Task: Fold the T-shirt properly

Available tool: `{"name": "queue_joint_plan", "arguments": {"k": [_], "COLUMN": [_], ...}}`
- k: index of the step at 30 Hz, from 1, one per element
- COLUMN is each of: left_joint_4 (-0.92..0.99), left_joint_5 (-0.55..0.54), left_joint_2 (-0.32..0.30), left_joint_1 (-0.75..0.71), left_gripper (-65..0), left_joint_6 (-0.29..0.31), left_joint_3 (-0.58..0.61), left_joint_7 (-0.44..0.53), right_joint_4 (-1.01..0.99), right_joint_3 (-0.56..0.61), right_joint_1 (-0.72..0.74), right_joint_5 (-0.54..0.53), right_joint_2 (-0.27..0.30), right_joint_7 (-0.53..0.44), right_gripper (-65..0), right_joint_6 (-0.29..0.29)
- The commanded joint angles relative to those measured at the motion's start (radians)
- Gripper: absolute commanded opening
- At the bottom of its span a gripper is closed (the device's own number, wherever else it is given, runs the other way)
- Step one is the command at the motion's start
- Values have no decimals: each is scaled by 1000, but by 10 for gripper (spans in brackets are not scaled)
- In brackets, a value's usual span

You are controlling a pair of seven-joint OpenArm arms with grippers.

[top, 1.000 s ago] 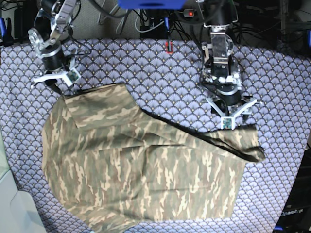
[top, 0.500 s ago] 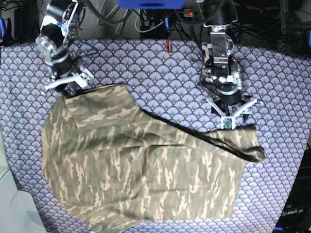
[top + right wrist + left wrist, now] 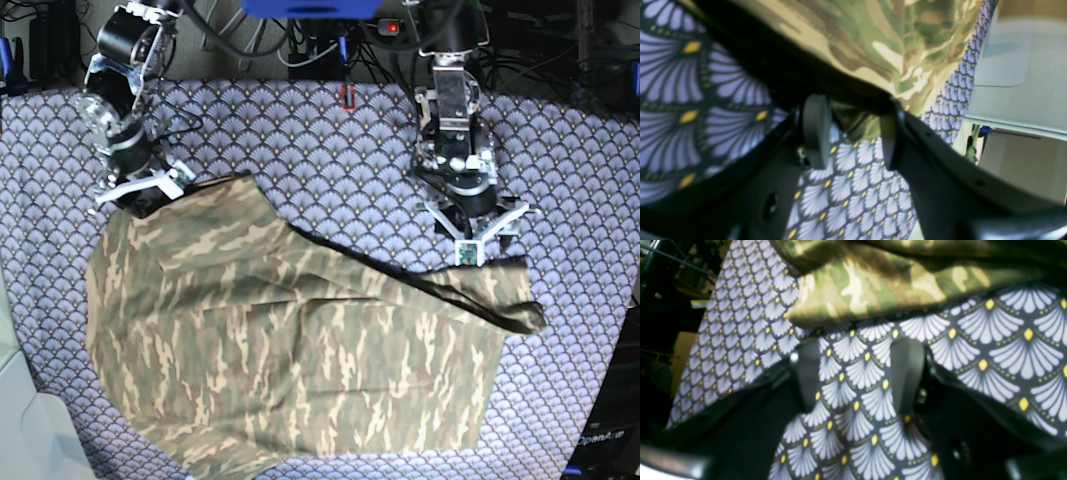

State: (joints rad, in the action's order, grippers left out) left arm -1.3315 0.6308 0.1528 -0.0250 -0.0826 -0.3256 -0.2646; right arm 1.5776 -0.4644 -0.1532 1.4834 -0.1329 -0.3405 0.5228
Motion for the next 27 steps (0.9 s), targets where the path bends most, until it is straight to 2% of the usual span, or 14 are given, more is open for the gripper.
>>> {"name": "queue_joint_plan", "arguments": {"k": [1,13,20,25,27], "left_joint_4": [-21,-21,-21,-21,-21], "left_joint_5": [5,5,5,5,5], "left_joint_2": [4,4,4,4,4], "left_joint_1": [15,17,20,20,20], "left_gripper": [-320,-320,-320,-320,-320], "left_joint_6": [-12,-12,-12,-12,-12], "left_joint_3": [4,6,3,4,6], "left_joint_7": [20,20,20,20,20], "right_joint_4": [17,-69,-73,-69,-39], "right_joint_3": [0,37,33,28,29], "right_joint_1": [19,20,51,56,50], "right_joint_5": [-13,0,0,0,-59], "right_joint_2": [5,19,20,20,39], "right_joint_7": [-12,-18,-12,-18,-19], "right_gripper": [-394,-409,-585,-622,-627], "right_joint_6": [-19,-20,-20,-20,-20]}}
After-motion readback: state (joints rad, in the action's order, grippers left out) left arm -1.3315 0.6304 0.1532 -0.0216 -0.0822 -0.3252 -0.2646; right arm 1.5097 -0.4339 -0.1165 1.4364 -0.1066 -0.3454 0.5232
